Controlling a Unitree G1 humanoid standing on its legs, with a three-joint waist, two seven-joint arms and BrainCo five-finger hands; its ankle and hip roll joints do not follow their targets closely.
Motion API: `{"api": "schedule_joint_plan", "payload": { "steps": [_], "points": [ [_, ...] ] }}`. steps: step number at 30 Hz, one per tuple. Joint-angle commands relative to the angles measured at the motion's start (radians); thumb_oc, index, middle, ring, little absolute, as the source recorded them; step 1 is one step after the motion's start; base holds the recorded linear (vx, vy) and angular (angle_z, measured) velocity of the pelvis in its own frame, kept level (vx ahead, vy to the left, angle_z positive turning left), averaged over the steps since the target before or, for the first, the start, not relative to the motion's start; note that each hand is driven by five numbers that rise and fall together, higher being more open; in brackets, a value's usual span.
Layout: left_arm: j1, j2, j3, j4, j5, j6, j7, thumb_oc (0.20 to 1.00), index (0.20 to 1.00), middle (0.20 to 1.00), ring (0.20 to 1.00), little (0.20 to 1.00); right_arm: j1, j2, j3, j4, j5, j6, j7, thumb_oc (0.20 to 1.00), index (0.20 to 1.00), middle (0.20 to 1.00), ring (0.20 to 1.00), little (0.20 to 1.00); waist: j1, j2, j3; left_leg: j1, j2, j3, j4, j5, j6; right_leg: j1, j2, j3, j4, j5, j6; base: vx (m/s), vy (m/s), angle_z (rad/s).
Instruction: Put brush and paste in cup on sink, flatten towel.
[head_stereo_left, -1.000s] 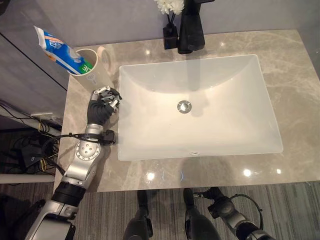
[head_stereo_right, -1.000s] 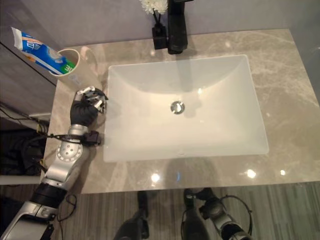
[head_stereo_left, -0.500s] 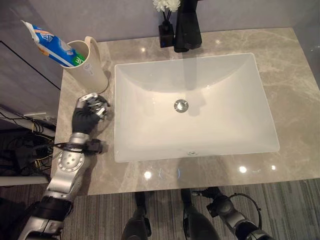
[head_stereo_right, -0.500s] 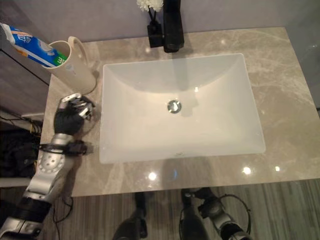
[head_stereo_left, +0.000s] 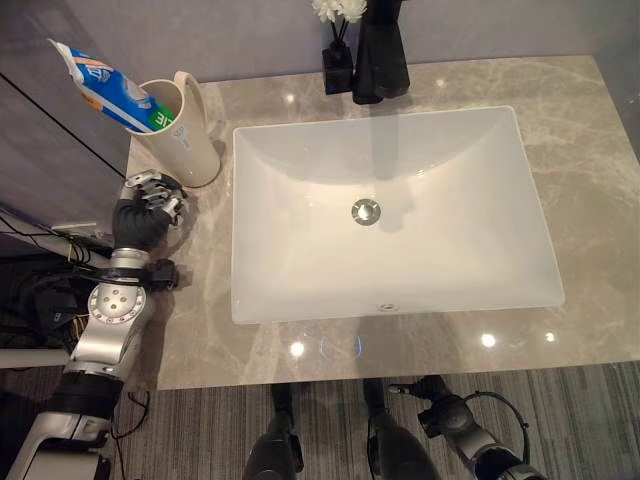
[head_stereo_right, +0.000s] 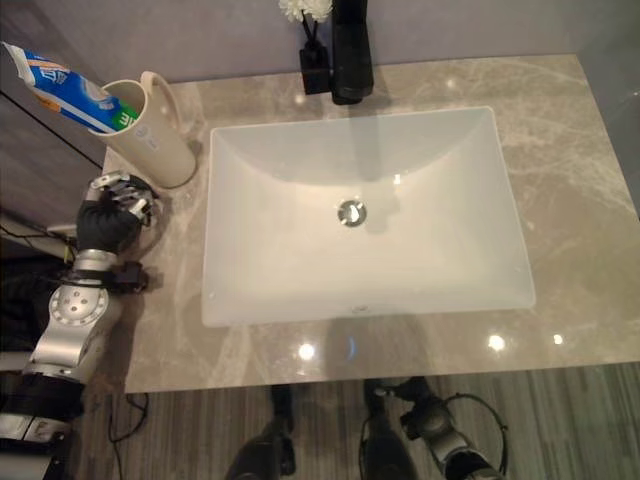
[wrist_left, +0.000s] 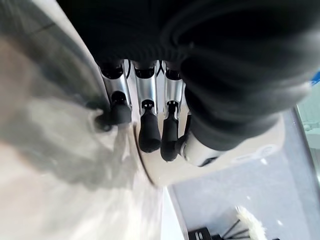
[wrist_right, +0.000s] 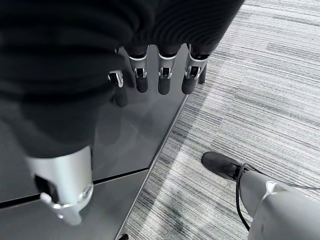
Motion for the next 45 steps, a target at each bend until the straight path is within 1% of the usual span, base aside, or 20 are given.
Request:
{"api": "schedule_joint_plan", "payload": {
  "steps": [1, 3, 11, 12, 14, 19, 22, 24, 25, 27, 29, 33, 37, 45],
  "points": [
    [-0.142, 0.030, -0.032, 0.119, 0.006, -0.036, 0.048, 0.200, 0.200, 0.200, 0.200, 0.200, 0.000, -0.022, 0.012, -0.052, 0.013, -0.047, -0.007, 1.000, 1.000, 1.000, 1.000, 1.000, -0.034, 0.005, -0.008, 0.060, 0.061, 0.014, 0.006, 0.018, -0.058, 0.032, -0.040, 0.007, 0.027, -0.016, 0.060, -0.01, 0.001, -0.11],
    [-0.215, 0.026, -0.057, 0.202, -0.001, -0.035, 0.073, 0.200, 0.200, 0.200, 0.200, 0.200, -0.003, -0.017, 0.027, -0.054, 0.018, -0.050, -0.009, 1.000, 1.000, 1.000, 1.000, 1.000, -0.046, 0.001, -0.005, 0.060, 0.066, 0.024, 0.006, 0.017, -0.059, 0.020, -0.038, 0.019, 0.028, -0.011, 0.062, -0.01, 0.002, -0.12],
    [-0.366, 0.055, -0.118, 0.355, 0.044, -0.023, 0.127, 0.200, 0.200, 0.200, 0.200, 0.200, -0.008, -0.010, 0.048, -0.054, 0.029, -0.058, -0.013, 1.000, 1.000, 1.000, 1.000, 1.000, -0.068, -0.012, 0.000, 0.062, 0.074, 0.048, 0.006, 0.014, -0.060, -0.002, -0.031, 0.045, 0.032, -0.003, 0.066, 0.00, 0.002, -0.13],
    [-0.417, 0.061, -0.141, 0.399, 0.046, -0.018, 0.136, 0.200, 0.200, 0.200, 0.200, 0.200, -0.013, -0.010, 0.055, -0.050, 0.033, -0.062, -0.017, 1.000, 1.000, 1.000, 1.000, 1.000, -0.073, -0.017, 0.003, 0.060, 0.075, 0.054, 0.006, 0.014, -0.061, -0.011, -0.028, 0.052, 0.032, 0.001, 0.067, -0.02, 0.003, -0.12],
    [-0.464, 0.073, -0.161, 0.429, 0.051, -0.018, 0.150, 0.200, 0.200, 0.200, 0.200, 0.200, -0.027, -0.005, 0.064, -0.045, 0.043, -0.064, -0.022, 1.000, 1.000, 1.000, 1.000, 1.000, -0.079, -0.024, 0.008, 0.054, 0.079, 0.063, 0.006, 0.016, -0.063, -0.021, -0.027, 0.062, 0.028, 0.010, 0.072, -0.02, 0.000, -0.13],
    [-0.426, 0.086, -0.147, 0.409, 0.073, -0.009, 0.144, 0.200, 0.200, 0.200, 0.200, 0.200, -0.020, 0.001, 0.058, -0.036, 0.044, -0.064, -0.025, 1.000, 1.000, 1.000, 1.000, 1.000, -0.072, -0.024, 0.009, 0.052, 0.078, 0.065, 0.006, 0.015, -0.063, -0.026, -0.029, 0.064, 0.027, 0.014, 0.073, 0.00, -0.001, -0.08],
    [-0.409, 0.097, -0.139, 0.426, 0.106, -0.001, 0.162, 0.200, 0.200, 0.200, 0.200, 0.200, -0.013, 0.000, 0.047, -0.032, 0.050, -0.066, -0.027, 1.000, 1.000, 1.000, 1.000, 1.000, -0.070, -0.020, 0.009, 0.055, 0.076, 0.067, 0.006, 0.015, -0.062, -0.025, -0.031, 0.066, 0.024, 0.014, 0.072, 0.00, 0.000, 0.00],
    [-0.403, 0.109, -0.132, 0.448, 0.133, 0.007, 0.180, 0.200, 0.200, 0.200, 0.200, 0.200, -0.010, -0.005, 0.040, -0.035, 0.054, -0.069, -0.030, 1.000, 1.000, 1.000, 1.000, 1.000, -0.070, -0.016, 0.010, 0.057, 0.074, 0.068, 0.006, 0.014, -0.061, -0.024, -0.034, 0.067, 0.021, 0.016, 0.072, 0.01, 0.018, 0.00],
    [-0.400, 0.139, -0.118, 0.486, 0.190, 0.023, 0.215, 0.200, 0.200, 0.200, 0.200, 0.200, -0.005, -0.007, 0.031, -0.039, 0.062, -0.077, -0.035, 1.000, 1.000, 1.000, 1.000, 1.000, -0.071, -0.013, 0.011, 0.056, 0.073, 0.070, 0.006, 0.012, -0.062, -0.025, -0.037, 0.069, 0.015, 0.019, 0.073, 0.00, 0.000, 0.00],
    [-0.415, 0.148, -0.124, 0.505, 0.206, 0.029, 0.232, 0.200, 0.200, 0.200, 0.200, 0.200, -0.009, -0.007, 0.028, -0.036, 0.068, -0.081, -0.038, 1.000, 1.000, 1.000, 1.000, 1.000, -0.072, -0.014, 0.012, 0.055, 0.071, 0.071, 0.006, 0.012, -0.062, -0.025, -0.037, 0.071, 0.012, 0.023, 0.074, 0.00, 0.010, -0.05],
    [-0.450, 0.166, -0.121, 0.552, 0.202, 0.038, 0.260, 0.200, 0.200, 0.200, 0.200, 0.200, -0.011, -0.008, 0.027, -0.029, 0.078, -0.081, -0.041, 1.000, 1.000, 1.000, 1.000, 1.000, -0.074, -0.016, 0.014, 0.051, 0.070, 0.076, 0.006, 0.011, -0.064, -0.032, -0.038, 0.071, 0.008, 0.030, 0.077, 0.00, 0.002, -0.08],
    [-0.500, 0.183, -0.129, 0.601, 0.188, 0.040, 0.270, 0.200, 0.200, 0.200, 0.200, 0.200, -0.013, -0.010, 0.033, -0.021, 0.087, -0.082, -0.041, 1.000, 1.000, 1.000, 1.000, 1.000, -0.078, -0.020, 0.013, 0.044, 0.075, 0.084, 0.006, 0.012, -0.066, -0.044, -0.036, 0.078, 0.003, 0.037, 0.081, 0.00, -0.003, -0.07],
    [-0.599, 0.202, -0.181, 0.672, 0.202, 0.055, 0.277, 0.200, 0.200, 0.200, 0.200, 0.200, -0.008, -0.020, 0.038, -0.026, 0.100, -0.087, -0.040, 1.000, 1.000, 1.000, 1.000, 1.000, -0.091, -0.032, 0.019, 0.042, 0.080, 0.101, 0.006, 0.011, -0.070, -0.057, -0.029, 0.098, -0.001, 0.047, 0.088, 0.00, 0.001, -0.06],
    [-0.690, 0.193, -0.245, 0.718, 0.220, 0.055, 0.269, 0.200, 0.200, 0.200, 0.200, 0.200, 0.014, -0.027, 0.038, -0.043, 0.110, -0.096, -0.034, 1.000, 1.000, 1.000, 1.000, 1.000, -0.106, -0.046, 0.018, 0.031, 0.093, 0.129, 0.006, 0.015, -0.077, -0.091, -0.019, 0.121, -0.001, 0.063, 0.095, -0.01, -0.005, -0.09]
  ]
}}
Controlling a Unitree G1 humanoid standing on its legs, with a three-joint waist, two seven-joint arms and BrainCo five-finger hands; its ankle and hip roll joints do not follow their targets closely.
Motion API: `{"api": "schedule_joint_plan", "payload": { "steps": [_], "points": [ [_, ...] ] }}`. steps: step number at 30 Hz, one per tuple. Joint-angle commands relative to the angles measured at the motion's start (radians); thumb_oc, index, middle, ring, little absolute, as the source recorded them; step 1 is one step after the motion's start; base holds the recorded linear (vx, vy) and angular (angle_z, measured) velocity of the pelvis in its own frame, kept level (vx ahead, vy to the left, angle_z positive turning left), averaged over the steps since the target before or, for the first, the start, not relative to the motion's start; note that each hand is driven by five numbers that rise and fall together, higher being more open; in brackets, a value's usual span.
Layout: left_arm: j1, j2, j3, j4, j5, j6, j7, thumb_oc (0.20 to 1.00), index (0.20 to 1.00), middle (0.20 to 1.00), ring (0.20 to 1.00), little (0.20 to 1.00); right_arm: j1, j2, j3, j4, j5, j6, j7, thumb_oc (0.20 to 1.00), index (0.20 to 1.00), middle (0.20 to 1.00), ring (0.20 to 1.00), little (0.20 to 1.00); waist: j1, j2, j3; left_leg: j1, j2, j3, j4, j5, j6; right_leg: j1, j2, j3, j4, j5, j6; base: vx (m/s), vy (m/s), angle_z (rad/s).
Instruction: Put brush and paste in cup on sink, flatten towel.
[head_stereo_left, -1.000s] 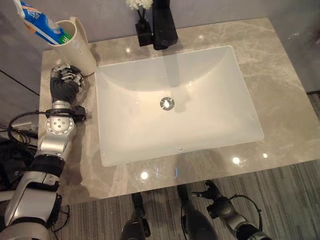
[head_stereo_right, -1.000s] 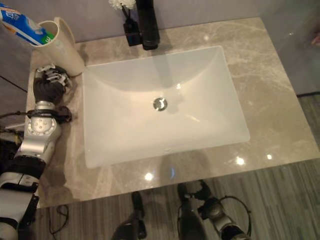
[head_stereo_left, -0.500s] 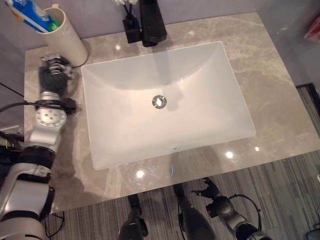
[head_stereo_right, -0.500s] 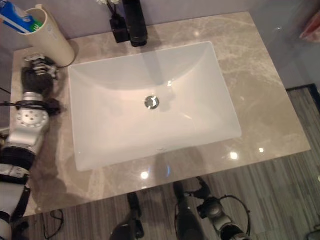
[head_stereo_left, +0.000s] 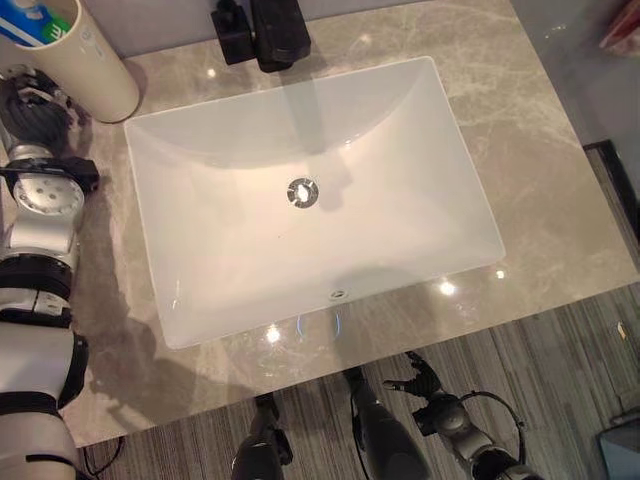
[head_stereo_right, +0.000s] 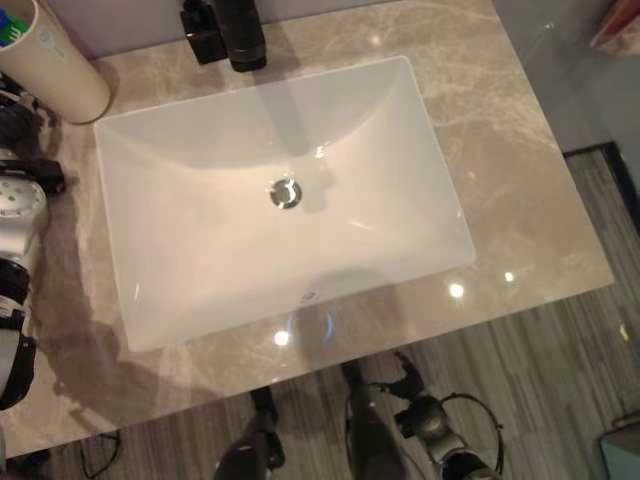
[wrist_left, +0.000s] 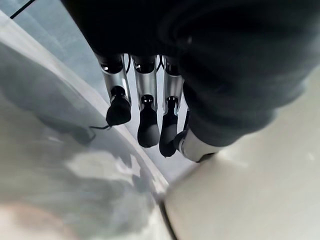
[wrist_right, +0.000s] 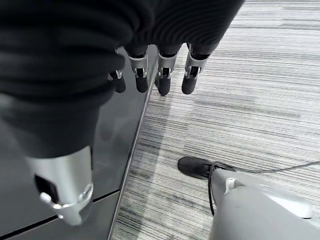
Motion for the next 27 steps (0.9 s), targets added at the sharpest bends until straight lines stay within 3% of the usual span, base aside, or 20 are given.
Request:
{"api": "schedule_joint_plan", "payload": {
  "steps": [1, 8, 15, 21, 27],
  "points": [
    [-0.085, -0.002, -0.089, 0.042, 0.084, -0.019, 0.012, 0.200, 0.200, 0.200, 0.200, 0.200, 0.014, -0.033, -0.009, -0.036, 0.039, -0.034, -0.011, 1.000, 1.000, 1.000, 1.000, 1.000, -0.018, 0.014, 0.011, 0.096, 0.075, -0.007, 0.007, 0.014, -0.071, 0.049, -0.039, -0.013, -0.002, 0.013, 0.093, 0.00, -0.001, -0.04],
    [-0.083, -0.017, -0.138, 0.000, 0.176, -0.024, 0.006, 0.200, 0.200, 0.200, 0.200, 0.200, 0.023, -0.038, -0.010, -0.057, 0.036, -0.045, -0.007, 1.000, 1.000, 1.000, 1.000, 1.000, -0.023, 0.007, 0.002, 0.085, 0.081, 0.005, 0.007, 0.016, -0.074, 0.030, -0.035, -0.006, -0.002, 0.020, 0.098, -0.01, -0.008, -0.09],
    [-0.057, -0.109, -0.135, 0.005, 0.198, -0.018, 0.011, 0.200, 0.200, 0.200, 0.200, 0.200, 0.040, -0.037, -0.005, -0.079, 0.022, -0.051, -0.012, 1.000, 1.000, 1.000, 1.000, 1.000, -0.030, 0.000, -0.001, 0.083, 0.085, 0.007, 0.007, 0.016, -0.072, 0.023, -0.032, -0.003, -0.002, 0.021, 0.098, 0.00, 0.000, 0.00],
    [-0.066, -0.125, -0.115, 0.054, 0.246, 0.016, 0.074, 0.200, 0.200, 0.200, 0.200, 0.200, 0.045, -0.032, 0.006, -0.092, 0.021, -0.058, -0.017, 1.000, 1.000, 1.000, 1.000, 1.000, -0.033, -0.004, -0.003, 0.093, 0.089, 0.010, 0.007, 0.016, -0.074, 0.029, -0.028, -0.004, -0.002, 0.022, 0.099, 0.00, -0.009, -0.02],
    [-0.002, -0.119, -0.013, 0.086, 0.241, 0.048, 0.169, 0.200, 0.200, 0.200, 0.200, 0.200, 0.044, -0.025, 0.019, -0.043, 0.015, -0.046, -0.020, 1.000, 1.000, 1.000, 1.000, 1.000, -0.015, 0.000, -0.023, 0.145, 0.089, -0.010, 0.007, 0.005, -0.072, 0.095, -0.035, -0.029, -0.002, 0.003, 0.093, 0.03, -0.043, -0.03]
  ]
}}
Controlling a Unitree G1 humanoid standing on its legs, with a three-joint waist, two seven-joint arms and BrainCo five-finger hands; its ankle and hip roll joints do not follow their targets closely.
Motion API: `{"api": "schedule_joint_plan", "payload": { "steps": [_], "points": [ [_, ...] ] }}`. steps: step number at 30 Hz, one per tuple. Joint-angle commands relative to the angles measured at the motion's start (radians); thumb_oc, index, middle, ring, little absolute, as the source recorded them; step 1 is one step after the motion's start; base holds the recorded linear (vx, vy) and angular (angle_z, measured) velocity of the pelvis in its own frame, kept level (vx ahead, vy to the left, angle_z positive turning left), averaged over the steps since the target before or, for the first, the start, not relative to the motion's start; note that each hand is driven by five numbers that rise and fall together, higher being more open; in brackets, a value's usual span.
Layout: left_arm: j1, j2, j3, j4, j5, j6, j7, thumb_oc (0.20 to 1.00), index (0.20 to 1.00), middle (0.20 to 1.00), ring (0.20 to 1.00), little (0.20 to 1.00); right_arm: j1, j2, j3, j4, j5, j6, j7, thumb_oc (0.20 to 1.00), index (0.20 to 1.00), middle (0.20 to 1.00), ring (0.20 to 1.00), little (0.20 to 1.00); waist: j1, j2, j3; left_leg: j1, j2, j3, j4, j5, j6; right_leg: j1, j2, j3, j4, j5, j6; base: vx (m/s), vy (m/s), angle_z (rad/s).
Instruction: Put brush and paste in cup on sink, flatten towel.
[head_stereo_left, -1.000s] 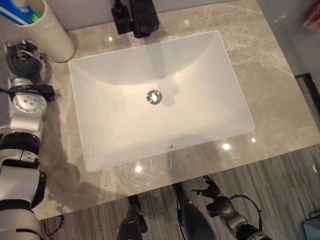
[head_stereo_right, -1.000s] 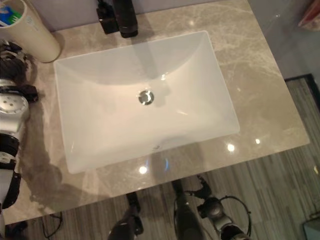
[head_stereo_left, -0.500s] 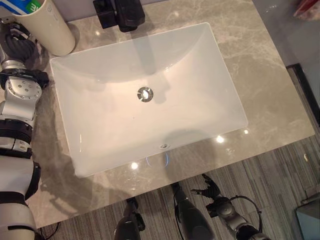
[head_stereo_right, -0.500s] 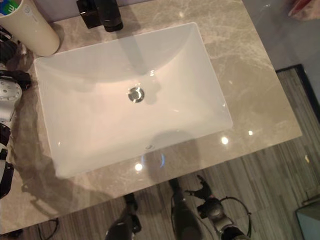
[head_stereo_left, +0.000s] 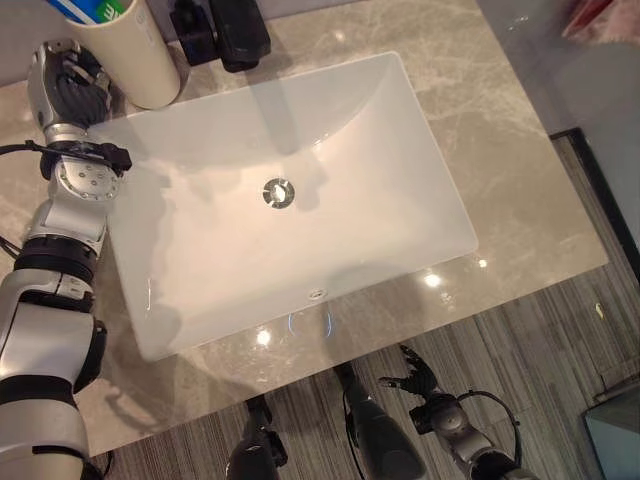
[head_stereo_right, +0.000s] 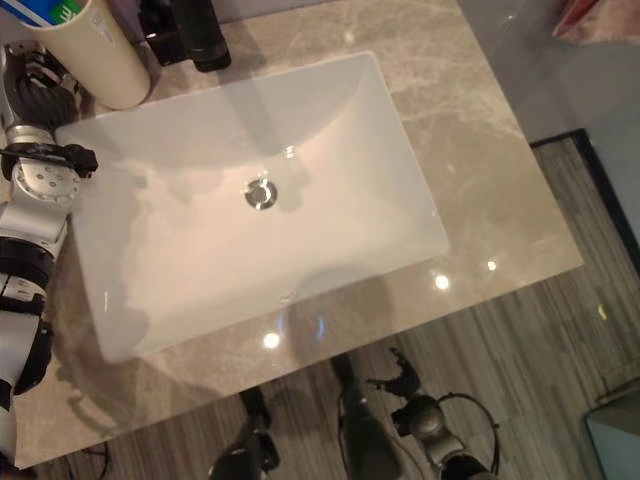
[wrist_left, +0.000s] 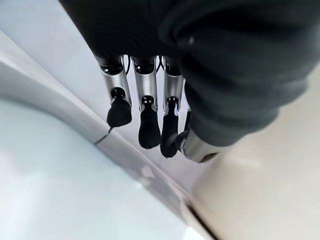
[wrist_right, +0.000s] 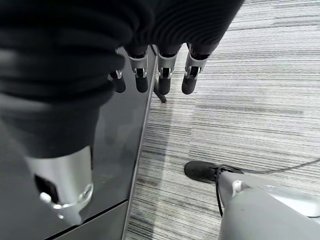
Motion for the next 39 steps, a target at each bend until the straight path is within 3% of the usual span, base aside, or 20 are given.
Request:
{"api": "schedule_joint_plan", "payload": {
  "steps": [1, 5, 8, 10, 15, 17, 18, 19, 20, 22, 24, 26, 28, 32, 33, 35, 39],
  "points": [
    [0.054, -0.011, 0.061, 0.073, -0.011, 0.004, 0.068, 0.200, 0.200, 0.200, 0.200, 0.200, 0.026, -0.027, -0.005, 0.007, -0.003, -0.021, -0.017, 1.000, 1.000, 1.000, 1.000, 1.000, 0.018, 0.022, -0.027, 0.102, 0.069, -0.042, 0.007, 0.010, -0.068, 0.074, -0.056, -0.058, -0.002, -0.014, 0.093, 0.07, -0.052, 0.00],
    [0.149, 0.031, 0.140, 0.011, -0.028, 0.001, 0.089, 0.200, 0.200, 0.200, 0.200, 0.200, 0.041, -0.033, -0.013, 0.024, -0.017, -0.011, -0.006, 1.000, 1.000, 1.000, 1.000, 1.000, 0.038, 0.034, -0.051, 0.143, 0.069, -0.063, 0.007, 0.008, -0.066, 0.137, -0.056, -0.087, 0.000, -0.038, 0.079, 0.07, -0.065, 0.10],
    [0.293, 0.078, 0.222, -0.146, 0.009, -0.003, 0.113, 0.200, 0.200, 0.200, 0.200, 0.200, 0.058, -0.041, -0.023, 0.046, -0.037, -0.004, 0.008, 1.000, 1.000, 1.000, 1.000, 1.000, 0.064, 0.047, -0.071, 0.177, 0.076, -0.089, 0.007, 0.013, -0.066, 0.188, -0.044, -0.119, 0.026, -0.079, 0.057, 0.03, -0.095, 0.27],
    [0.496, 0.104, 0.356, -0.372, 0.051, -0.030, 0.135, 0.200, 0.200, 0.200, 0.200, 0.200, 0.074, -0.043, -0.041, 0.038, -0.055, -0.001, 0.026, 1.000, 1.000, 1.000, 1.000, 1.000, 0.098, 0.051, -0.083, 0.190, 0.085, -0.120, 0.007, 0.035, -0.070, 0.225, -0.027, -0.154, 0.055, -0.115, 0.033, -0.05, -0.126, 0.47],
    [0.757, 0.051, 0.544, -0.633, 0.114, -0.061, 0.146, 0.200, 0.200, 0.200, 0.200, 0.200, 0.090, -0.059, -0.060, 0.024, -0.081, 0.001, 0.038, 1.000, 1.000, 1.000, 1.000, 1.000, 0.124, 0.055, -0.086, 0.163, 0.095, -0.172, 0.007, 0.107, -0.092, 0.255, -0.005, -0.225, 0.073, -0.149, 0.010, -0.11, -0.093, 0.51],
    [0.916, -0.025, 0.654, -0.726, 0.138, -0.088, 0.138, 0.200, 0.200, 0.200, 0.200, 0.200, 0.076, -0.083, -0.098, 0.033, -0.093, 0.009, 0.039, 1.000, 1.000, 1.000, 1.000, 1.000, 0.147, 0.028, -0.080, 0.221, 0.010, -0.183, 0.058, 0.023, -0.022, 0.259, -0.023, -0.256, 0.086, -0.140, 0.007, -0.19, -0.068, 0.53],
    [0.921, -0.027, 0.659, -0.730, 0.139, -0.087, 0.137, 0.200, 0.200, 0.200, 0.200, 0.200, 0.075, -0.084, -0.096, 0.033, -0.093, 0.009, 0.039, 1.000, 1.000, 1.000, 1.000, 1.000, 0.144, 0.028, -0.080, 0.217, 0.008, -0.184, 0.064, 0.022, -0.020, 0.258, -0.025, -0.256, 0.085, -0.137, 0.008, -0.27, -0.038, 0.38],
    [0.984, -0.081, 0.690, -0.775, 0.132, -0.100, 0.118, 0.200, 0.200, 0.200, 0.200, 0.200, 0.082, -0.099, -0.145, 0.052, -0.078, 0.009, 0.033, 1.000, 1.000, 1.000, 1.000, 1.000, 0.143, 0.012, -0.082, 0.219, -0.050, -0.169, 0.154, -0.074, 0.007, 0.249, -0.048, -0.281, 0.081, -0.117, 0.008, -0.19, -0.001, 0.31],
    [0.986, -0.082, 0.693, -0.778, 0.132, -0.099, 0.117, 0.200, 0.200, 0.200, 0.200, 0.200, 0.082, -0.100, -0.144, 0.052, -0.078, 0.010, 0.034, 1.000, 1.000, 1.000, 1.000, 1.000, 0.140, 0.012, -0.085, 0.210, -0.052, -0.171, 0.159, -0.073, 0.009, 0.244, -0.050, -0.283, 0.079, -0.113, 0.009, -0.31, 0.035, 0.43],
    [1.089, -0.155, 0.743, -0.798, 0.146, -0.107, 0.101, 0.200, 0.200, 0.200, 0.200, 0.200, 0.111, -0.118, -0.229, 0.078, -0.056, 0.014, 0.023, 1.000, 1.000, 1.000, 1.000, 1.000, 0.141, 0.008, -0.105, 0.270, -0.117, -0.210, 0.245, -0.165, 0.028, 0.233, -0.055, -0.299, 0.076, -0.086, 0.009, -0.17, 0.095, 0.45],
    [1.139, -0.203, 0.769, -0.805, 0.136, -0.103, 0.093, 0.200, 0.200, 0.200, 0.200, 0.200, 0.131, -0.121, -0.261, 0.104, -0.063, 0.020, 0.023, 1.000, 1.000, 1.000, 1.000, 1.000, 0.145, 0.010, -0.111, 0.315, -0.160, -0.273, 0.301, -0.205, 0.038, 0.222, -0.049, -0.295, 0.097, -0.077, 0.010, -0.10, 0.098, 0.23],
    [1.164, -0.228, 0.780, -0.812, 0.124, -0.105, 0.084, 0.200, 0.200, 0.200, 0.200, 0.200, 0.138, -0.121, -0.270, 0.110, -0.065, 0.023, 0.028, 1.000, 1.000, 1.000, 1.000, 1.000, 0.142, 0.009, -0.112, 0.335, -0.174, -0.301, 0.305, -0.212, 0.045, 0.204, -0.052, -0.290, 0.113, -0.066, 0.014, -0.16, 0.129, 0.08],
    [1.210, -0.290, 0.777, -0.844, 0.087, -0.136, 0.058, 0.200, 0.200, 0.200, 0.200, 0.200, 0.177, -0.112, -0.312, 0.112, -0.049, 0.028, 0.035, 1.000, 1.000, 1.000, 1.000, 1.000, 0.128, 0.013, -0.107, 0.389, -0.192, -0.366, 0.245, -0.255, 0.070, 0.142, -0.058, -0.258, 0.147, -0.035, 0.030, -0.32, 0.303, -0.08],
    [1.261, -0.374, 0.740, -0.828, 0.005, -0.164, 0.000, 0.200, 0.200, 0.200, 0.200, 0.200, 0.208, -0.093, -0.400, 0.124, 0.009, 0.024, 0.017, 1.000, 1.000, 1.000, 1.000, 1.000, 0.115, -0.011, -0.099, 0.378, -0.243, -0.350, 0.210, -0.330, 0.115, 0.106, -0.110, -0.241, 0.139, 0.030, 0.066, -0.25, 0.243, 0.04],
    [1.262, -0.374, 0.740, -0.829, 0.004, -0.164, -0.001, 0.200, 0.200, 0.200, 0.200, 0.200, 0.208, -0.093, -0.400, 0.123, 0.009, 0.024, 0.017, 1.000, 1.000, 1.000, 1.000, 1.000, 0.117, -0.012, -0.099, 0.378, -0.244, -0.348, 0.209, -0.330, 0.116, 0.106, -0.111, -0.239, 0.138, 0.031, 0.067, -0.26, 0.235, -0.05],
    [1.269, -0.448, 0.722, -0.699, -0.082, -0.145, 0.017, 0.200, 0.200, 0.200, 0.200, 0.200, 0.221, -0.069, -0.452, 0.102, 0.045, 0.017, -0.014, 1.000, 1.000, 1.000, 1.000, 1.000, 0.109, -0.034, -0.065, 0.372, -0.292, -0.328, 0.150, -0.297, 0.149, 0.052, -0.154, -0.199, 0.125, 0.147, 0.119, -0.38, 0.326, -0.36],
    [1.251, -0.474, 0.686, -0.506, -0.147, -0.128, 0.022, 0.200, 0.200, 0.200, 0.200, 0.200, 0.219, -0.052, -0.459, 0.098, 0.053, 0.019, -0.049, 1.000, 1.000, 1.000, 1.000, 1.000, 0.111, -0.039, -0.032, 0.354, -0.289, -0.304, 0.143, -0.262, 0.158, 0.033, -0.169, -0.230, 0.110, 0.154, 0.124, -0.29, 0.118, -0.45]
  ]
}}
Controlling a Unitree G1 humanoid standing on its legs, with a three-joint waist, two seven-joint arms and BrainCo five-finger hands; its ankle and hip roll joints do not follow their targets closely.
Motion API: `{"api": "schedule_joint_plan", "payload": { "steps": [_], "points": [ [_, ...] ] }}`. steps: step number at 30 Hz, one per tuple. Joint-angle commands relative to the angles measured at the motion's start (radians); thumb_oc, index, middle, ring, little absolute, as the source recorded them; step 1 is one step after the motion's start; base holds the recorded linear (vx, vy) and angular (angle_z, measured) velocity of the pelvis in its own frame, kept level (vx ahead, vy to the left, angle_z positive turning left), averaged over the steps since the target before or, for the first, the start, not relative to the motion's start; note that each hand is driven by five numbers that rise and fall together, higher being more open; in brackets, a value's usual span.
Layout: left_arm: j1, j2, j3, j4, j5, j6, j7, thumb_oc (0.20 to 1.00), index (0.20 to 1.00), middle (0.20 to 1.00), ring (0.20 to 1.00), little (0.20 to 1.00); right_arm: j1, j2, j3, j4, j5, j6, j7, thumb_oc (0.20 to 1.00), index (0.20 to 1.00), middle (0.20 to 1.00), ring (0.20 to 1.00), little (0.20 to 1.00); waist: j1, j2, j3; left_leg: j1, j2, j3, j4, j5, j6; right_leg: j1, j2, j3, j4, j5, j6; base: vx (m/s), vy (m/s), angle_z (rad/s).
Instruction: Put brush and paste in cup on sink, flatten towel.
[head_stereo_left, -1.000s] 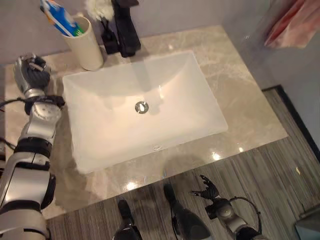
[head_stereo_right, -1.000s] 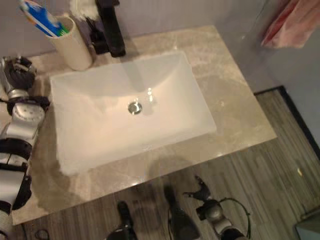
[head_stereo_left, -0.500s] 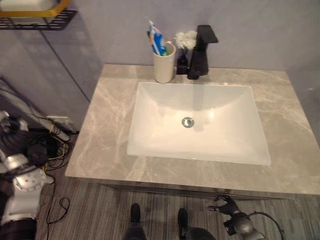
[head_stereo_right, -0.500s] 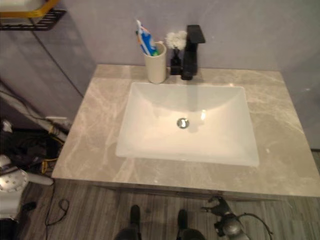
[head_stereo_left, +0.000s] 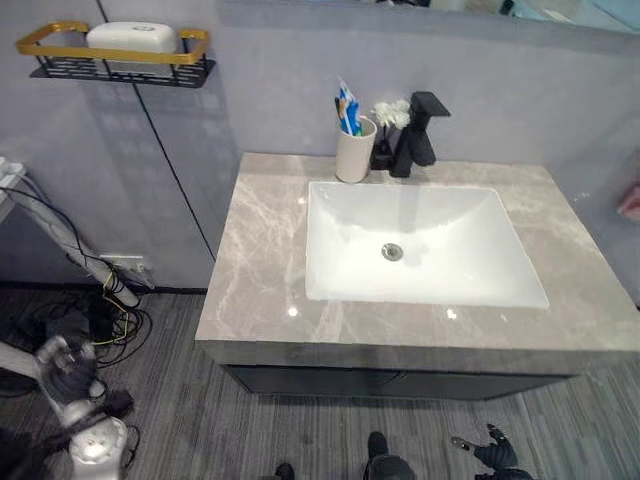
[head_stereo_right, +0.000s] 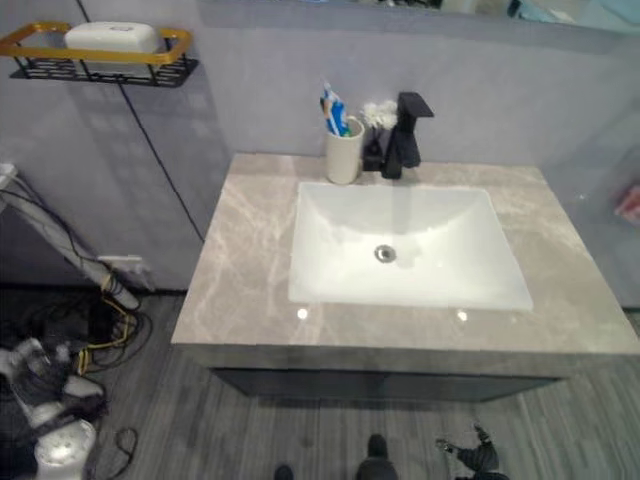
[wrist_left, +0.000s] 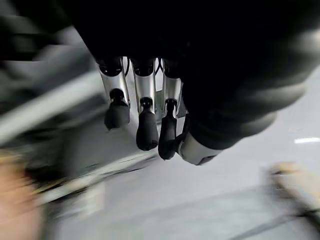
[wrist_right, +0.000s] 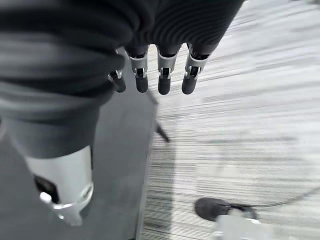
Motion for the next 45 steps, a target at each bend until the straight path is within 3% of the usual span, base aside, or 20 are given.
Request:
{"api": "schedule_joint_plan", "payload": {
  "steps": [1, 2, 5, 8, 13, 16, 19, 22, 24, 25, 26, 27, 28, 36, 39, 40, 42, 43, 44, 45],
  "points": [
    [-0.024, 0.010, 0.043, -0.011, -0.054, -0.026, 0.009, 0.200, 0.200, 0.200, 0.200, 0.200, -0.046, -0.024, 0.024, -0.022, 0.043, -0.022, -0.053, 1.000, 1.000, 1.000, 1.000, 1.000, -0.001, 0.020, 0.057, 0.115, -0.009, -0.038, -0.054, -0.040, -0.005, -0.124, 0.068, -0.021, -0.092, 0.180, 0.005, -0.29, 0.066, -0.50],
    [-0.059, -0.012, 0.010, 0.174, -0.121, 0.002, -0.004, 0.200, 0.200, 0.200, 0.200, 0.200, -0.055, -0.018, 0.033, 0.007, 0.052, -0.017, -0.067, 1.000, 1.000, 1.000, 1.000, 1.000, 0.001, 0.031, 0.071, 0.092, 0.011, -0.013, -0.066, -0.005, 0.003, -0.112, 0.090, -0.043, 0.006, 0.100, -0.012, -0.30, 0.066, -0.34],
    [-0.078, -0.018, -0.025, 0.351, -0.144, 0.045, -0.042, 0.200, 0.200, 0.200, 0.200, 0.200, -0.059, -0.017, 0.035, 0.016, 0.064, -0.013, -0.076, 1.000, 1.000, 1.000, 1.000, 1.000, 0.009, 0.035, 0.061, 0.069, 0.026, 0.012, -0.090, 0.030, 0.010, -0.093, 0.110, -0.060, 0.091, 0.029, -0.035, -0.37, 0.047, -0.55],
    [-0.119, -0.049, -0.117, 0.723, -0.096, 0.159, -0.185, 0.200, 0.200, 0.200, 0.200, 0.200, -0.064, -0.004, 0.036, 0.043, 0.096, -0.019, -0.074, 1.000, 1.000, 1.000, 1.000, 1.000, 0.031, 0.051, 0.018, 0.027, 0.067, 0.100, -0.146, 0.098, 0.009, 0.022, 0.123, -0.124, 0.176, -0.094, -0.056, -0.31, -0.031, -0.64],
    [-0.120, -0.100, -0.235, 0.863, 0.068, 0.222, -0.356, 0.200, 0.200, 0.200, 0.200, 0.200, -0.073, -0.010, 0.042, 0.028, 0.083, -0.012, -0.063, 1.000, 1.000, 1.000, 1.000, 1.000, 0.056, 0.053, -0.027, -0.007, 0.125, 0.282, -0.167, 0.137, -0.010, 0.158, -0.011, -0.256, 0.088, -0.059, -0.040, -0.25, -0.112, -1.38],
    [-0.136, -0.121, -0.346, 0.829, 0.189, 0.220, -0.419, 0.200, 0.200, 0.200, 0.200, 0.200, -0.104, -0.010, 0.070, 0.009, 0.042, 0.003, -0.048, 1.000, 1.000, 1.000, 1.000, 1.000, 0.066, 0.047, -0.045, -0.001, 0.163, 0.419, -0.145, 0.119, -0.025, 0.195, -0.114, -0.440, 0.105, -0.007, 0.003, -0.17, -0.177, -1.86],
    [-0.170, -0.100, -0.379, 0.812, 0.249, 0.231, -0.406, 0.200, 0.200, 0.200, 0.200, 0.200, -0.094, -0.009, 0.104, -0.012, -0.016, 0.015, -0.029, 1.000, 1.000, 1.000, 1.000, 1.000, 0.048, 0.035, -0.046, 0.011, 0.208, 0.502, -0.105, 0.117, -0.045, 0.164, -0.088, -0.432, 0.060, -0.025, 0.001, -0.11, -0.331, -1.95],
    [-0.215, -0.077, -0.424, 0.781, 0.309, 0.224, -0.374, 0.200, 0.200, 0.200, 0.200, 0.200, -0.088, -0.009, 0.133, 0.000, -0.039, 0.021, -0.028, 1.000, 1.000, 1.000, 1.000, 1.000, 0.028, 0.032, -0.037, -0.014, 0.279, 0.523, -0.057, 0.148, -0.090, 0.176, 0.009, -0.342, -0.050, -0.097, -0.034, -0.08, -0.401, -1.74],
    [-0.251, -0.056, -0.470, 0.746, 0.359, 0.222, -0.344, 0.200, 0.200, 0.200, 0.200, 0.200, -0.099, -0.029, 0.159, 0.005, -0.058, 0.021, -0.024, 1.000, 1.000, 1.000, 1.000, 1.000, 0.017, 0.035, -0.009, -0.019, 0.312, 0.475, 0.007, 0.151, -0.112, 0.174, 0.055, -0.285, -0.071, -0.116, -0.056, -0.04, -0.348, -1.52],
    [-0.285, -0.053, -0.495, 0.730, 0.358, 0.213, -0.314, 0.200, 0.200, 0.200, 0.200, 0.200, -0.134, -0.053, 0.182, 0.008, -0.067, 0.018, -0.028, 1.000, 1.000, 1.000, 1.000, 1.000, 0.040, 0.033, 0.031, -0.053, 0.267, 0.299, 0.045, 0.153, -0.103, 0.159, 0.086, -0.234, -0.070, -0.115, -0.077, -0.08, -0.244, -1.24],
    [-0.285, -0.053, -0.495, 0.730, 0.358, 0.213, -0.314, 0.200, 0.200, 0.200, 0.200, 0.200, -0.134, -0.053, 0.182, 0.008, -0.067, 0.018, -0.028, 1.000, 1.000, 1.000, 1.000, 1.000, 0.040, 0.033, 0.031, -0.053, 0.267, 0.299, 0.046, 0.153, -0.103, 0.160, 0.086, -0.234, -0.070, -0.115, -0.077, -0.05, -0.310, -1.47],
    [-0.312, -0.047, -0.511, 0.734, 0.365, 0.208, -0.300, 0.200, 0.200, 0.200, 0.200, 0.200, -0.176, -0.054, 0.224, 0.001, -0.093, 0.012, -0.024, 1.000, 1.000, 1.000, 1.000, 1.000, 0.057, 0.022, 0.051, -0.067, 0.209, 0.149, 0.052, 0.110, -0.088, 0.153, 0.116, -0.151, -0.067, -0.117, -0.086, 0.07, -0.202, -1.33],
    [-0.326, -0.042, -0.517, 0.740, 0.368, 0.205, -0.293, 0.200, 0.200, 0.200, 0.200, 0.200, -0.188, -0.053, 0.232, -0.001, -0.097, 0.009, -0.027, 1.000, 1.000, 1.000, 1.000, 1.000, 0.061, 0.021, 0.053, -0.075, 0.191, 0.111, 0.045, 0.108, -0.087, 0.149, 0.129, -0.119, -0.068, -0.117, -0.088, 0.12, -0.243, -1.80],
    [-0.370, -0.056, -0.557, 0.756, 0.404, 0.206, -0.269, 0.200, 0.200, 0.200, 0.200, 0.200, -0.216, -0.032, 0.256, -0.035, -0.083, -0.004, -0.052, 1.000, 1.000, 1.000, 1.000, 1.000, 0.050, 0.037, 0.057, -0.129, 0.129, 0.051, -0.023, 0.158, -0.083, 0.173, 0.189, 0.009, -0.089, -0.122, -0.101, 0.13, -0.007, -1.12],
    [-0.392, -0.069, -0.573, 0.765, 0.418, 0.221, -0.266, 0.200, 0.200, 0.200, 0.200, 0.200, -0.203, -0.015, 0.246, -0.027, -0.053, -0.008, -0.064, 1.000, 1.000, 1.000, 1.000, 1.000, 0.028, 0.056, 0.052, -0.152, 0.140, 0.132, -0.059, 0.199, -0.085, 0.207, 0.197, 0.030, -0.089, -0.141, -0.103, 0.27, 0.134, -0.48],
    [-0.386, -0.077, -0.567, 0.767, 0.401, 0.224, -0.258, 0.460, 0.460, 0.460, 0.460, 0.460, -0.193, -0.005, 0.255, -0.009, -0.060, -0.004, -0.059, 1.000, 1.000, 1.000, 1.000, 1.000, 0.030, 0.061, 0.040, -0.145, 0.134, 0.126, -0.067, 0.195, -0.075, 0.229, 0.202, 0.052, -0.082, -0.159, -0.104, 0.29, 0.165, -0.14],
    [-0.382, -0.083, -0.549, 0.770, 0.375, 0.224, -0.250, 0.633, 0.633, 0.633, 0.633, 0.633, -0.191, 0.002, 0.259, -0.005, -0.061, -0.003, -0.056, 1.000, 1.000, 1.000, 1.000, 1.000, 0.033, 0.056, 0.029, -0.139, 0.123, 0.108, -0.061, 0.182, -0.065, 0.235, 0.197, 0.066, -0.069, -0.170, -0.098, 0.26, 0.148, -0.23],
    [-0.379, -0.089, -0.543, 0.774, 0.358, 0.221, -0.253, 0.884, 0.884, 0.884, 0.884, 0.884, -0.185, 0.009, 0.257, 0.004, -0.059, -0.002, -0.052, 1.000, 1.000, 1.000, 1.000, 1.000, 0.034, 0.051, 0.021, -0.133, 0.120, 0.107, -0.053, 0.172, -0.060, 0.238, 0.192, 0.069, -0.050, -0.181, -0.094, 0.42, 0.219, -0.57],
    [-0.376, -0.093, -0.535, 0.781, 0.338, 0.225, -0.255, 1.000, 1.000, 1.000, 1.000, 1.000, -0.182, 0.022, 0.251, 0.023, -0.052, 0.005, -0.044, 1.000, 1.000, 1.000, 1.000, 1.000, 0.039, 0.042, 0.009, -0.113, 0.112, 0.114, -0.041, 0.145, -0.038, 0.229, 0.187, 0.073, 0.033, -0.195, -0.085, 0.41, 0.222, -0.60],
    [-0.371, -0.092, -0.533, 0.780, 0.337, 0.227, -0.256, 1.000, 1.000, 1.000, 1.000, 1.000, -0.186, 0.029, 0.246, 0.028, -0.046, 0.007, -0.038, 1.000, 1.000, 1.000, 1.000, 1.000, 0.046, 0.033, 0.010, -0.098, 0.103, 0.123, -0.032, 0.122, -0.016, 0.196, 0.174, 0.061, 0.137, -0.181, -0.066, 0.35, 0.195, -0.60]
  ]
}}
